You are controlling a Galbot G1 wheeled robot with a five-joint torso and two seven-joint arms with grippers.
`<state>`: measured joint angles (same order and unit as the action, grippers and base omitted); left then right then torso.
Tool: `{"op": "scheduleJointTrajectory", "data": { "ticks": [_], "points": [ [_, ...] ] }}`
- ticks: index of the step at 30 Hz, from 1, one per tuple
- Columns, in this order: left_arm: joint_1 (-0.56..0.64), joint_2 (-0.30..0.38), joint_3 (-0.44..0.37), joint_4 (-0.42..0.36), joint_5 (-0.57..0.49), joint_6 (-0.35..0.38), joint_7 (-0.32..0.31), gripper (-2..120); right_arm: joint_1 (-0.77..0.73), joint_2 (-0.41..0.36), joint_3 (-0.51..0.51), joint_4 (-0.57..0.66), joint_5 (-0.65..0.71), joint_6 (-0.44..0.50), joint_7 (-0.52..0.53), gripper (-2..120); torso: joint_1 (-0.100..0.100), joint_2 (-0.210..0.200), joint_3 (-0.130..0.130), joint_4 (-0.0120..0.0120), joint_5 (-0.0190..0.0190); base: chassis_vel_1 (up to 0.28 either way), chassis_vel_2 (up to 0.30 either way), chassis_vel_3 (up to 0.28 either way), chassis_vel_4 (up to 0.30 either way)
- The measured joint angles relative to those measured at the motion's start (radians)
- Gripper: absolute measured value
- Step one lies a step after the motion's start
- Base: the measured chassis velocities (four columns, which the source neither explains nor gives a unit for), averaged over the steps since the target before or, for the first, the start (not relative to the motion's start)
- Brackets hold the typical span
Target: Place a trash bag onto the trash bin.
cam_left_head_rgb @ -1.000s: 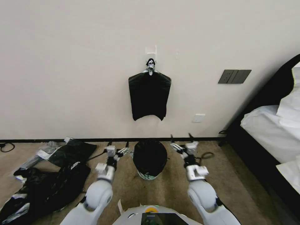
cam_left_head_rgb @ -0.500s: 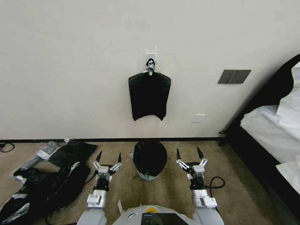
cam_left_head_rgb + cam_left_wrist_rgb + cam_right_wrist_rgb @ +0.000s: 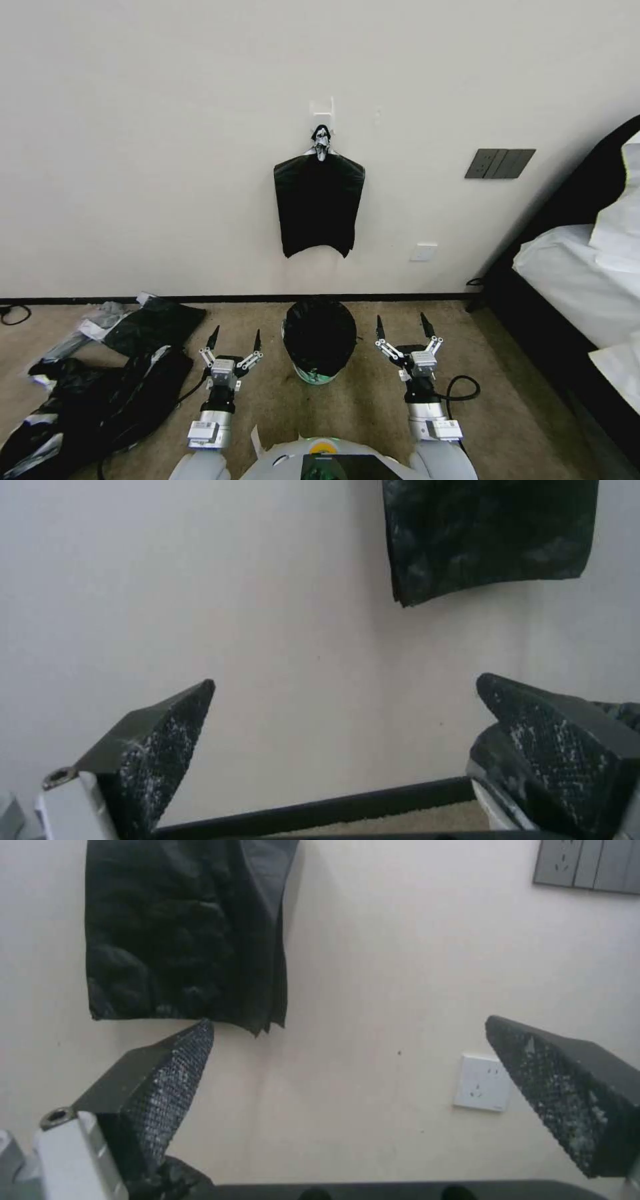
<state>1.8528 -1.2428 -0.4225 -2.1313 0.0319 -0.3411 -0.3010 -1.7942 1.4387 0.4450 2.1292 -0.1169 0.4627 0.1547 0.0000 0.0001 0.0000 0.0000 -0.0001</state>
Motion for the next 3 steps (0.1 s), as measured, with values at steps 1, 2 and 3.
{"op": "scheduleJointTrajectory", "data": {
  "ticks": [1, 2, 3],
  "points": [
    [-0.001, 0.0, 0.0, 0.0, -0.001, 0.001, 0.0, 100, 0.0, 0.0, 0.0, 0.0, 0.0, -0.001, 0.0, 100, 0.0, 0.0, 0.0, 0.0, 0.0, 0.0, 0.0, 0.0, 0.0],
    [-0.001, 0.0, 0.0, 0.0, -0.002, 0.002, 0.0, 100, 0.001, -0.001, -0.001, 0.0, 0.001, -0.001, 0.001, 100, 0.0, 0.0, 0.0, 0.0, 0.0, 0.0, 0.0, 0.0, 0.0],
    [-0.001, 0.0, 0.0, 0.0, -0.002, 0.002, 0.0, 100, 0.001, -0.001, -0.001, 0.0, 0.001, -0.001, 0.001, 100, 0.0, 0.0, 0.0, 0.0, 0.0, 0.0, 0.0, 0.0, 0.0]
  ]
}}
